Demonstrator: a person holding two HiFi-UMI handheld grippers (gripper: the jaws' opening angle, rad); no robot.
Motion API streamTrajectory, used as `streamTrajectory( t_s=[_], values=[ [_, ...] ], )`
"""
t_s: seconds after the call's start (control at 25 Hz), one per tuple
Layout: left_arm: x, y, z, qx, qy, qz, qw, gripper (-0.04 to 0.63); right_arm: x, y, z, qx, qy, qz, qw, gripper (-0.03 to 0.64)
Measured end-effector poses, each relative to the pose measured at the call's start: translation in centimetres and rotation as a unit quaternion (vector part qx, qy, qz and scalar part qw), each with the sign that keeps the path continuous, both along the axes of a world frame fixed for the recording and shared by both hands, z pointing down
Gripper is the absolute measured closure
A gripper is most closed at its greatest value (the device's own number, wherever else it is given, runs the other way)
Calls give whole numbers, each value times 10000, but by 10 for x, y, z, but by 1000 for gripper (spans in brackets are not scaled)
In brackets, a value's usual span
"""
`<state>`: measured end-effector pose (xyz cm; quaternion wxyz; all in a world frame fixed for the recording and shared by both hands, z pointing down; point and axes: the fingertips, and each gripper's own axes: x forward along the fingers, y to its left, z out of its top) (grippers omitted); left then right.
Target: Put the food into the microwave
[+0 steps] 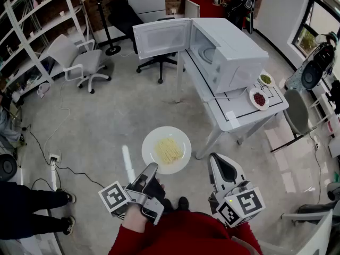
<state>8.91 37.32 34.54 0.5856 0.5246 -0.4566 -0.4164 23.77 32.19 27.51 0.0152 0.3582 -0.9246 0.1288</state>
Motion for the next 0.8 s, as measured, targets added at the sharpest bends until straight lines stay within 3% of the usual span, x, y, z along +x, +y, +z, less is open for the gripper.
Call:
streamTrajectory(
  t_s=[0.44, 0.8],
  values=[
    [10, -12, -1, -53, -4, -96, 9999, 574, 12, -16, 0, -16, -23, -84, 10000, 603],
    [17, -30, 3, -133, -258, -182, 9994, 574, 21, -32, 7, 18, 88, -260, 9996, 603]
  ],
)
